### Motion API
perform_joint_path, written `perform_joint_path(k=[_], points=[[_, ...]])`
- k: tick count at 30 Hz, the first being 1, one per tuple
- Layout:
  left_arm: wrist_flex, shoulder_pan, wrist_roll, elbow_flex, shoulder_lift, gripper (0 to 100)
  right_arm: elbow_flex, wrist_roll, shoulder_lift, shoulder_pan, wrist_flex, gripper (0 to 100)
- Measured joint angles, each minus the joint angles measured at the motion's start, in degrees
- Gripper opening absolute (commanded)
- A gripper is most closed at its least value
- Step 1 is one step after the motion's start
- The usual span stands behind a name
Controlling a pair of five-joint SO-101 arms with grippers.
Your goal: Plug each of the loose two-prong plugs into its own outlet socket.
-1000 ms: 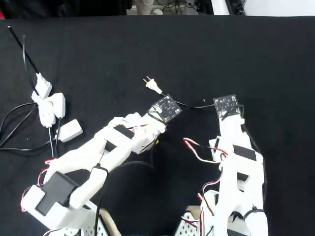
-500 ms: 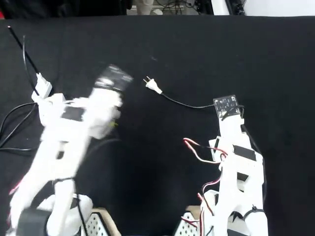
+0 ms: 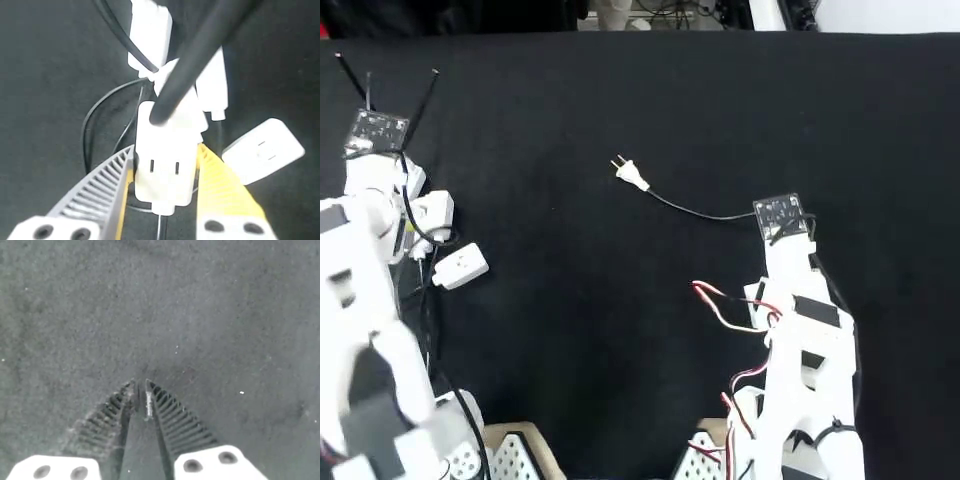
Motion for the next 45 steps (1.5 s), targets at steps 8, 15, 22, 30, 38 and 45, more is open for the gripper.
perform_joint_path(k=[8,15,22,30,38,45], points=[[0.1,0.7,-0.5,-15.8,24.3,7,0.0,0.0,0.0,0.0,0.0,1.5],[7.9,2.5,-0.2,-28.9,33.5,31,0.0,0.0,0.0,0.0,0.0,1.5],[30.2,2.8,-4.8,-45.8,33.8,35,0.0,0.0,0.0,0.0,0.0,1.5],[42.5,2.8,-13.3,-46.2,31.0,35,0.0,1.1,0.0,0.0,0.0,1.5],[38.9,4.9,-29.4,-15.5,5.8,35,0.0,1.4,0.0,0.0,0.0,1.5],[10.5,14.5,-26.8,17.9,-11.7,35,0.0,1.4,0.0,0.0,0.0,1.5]])
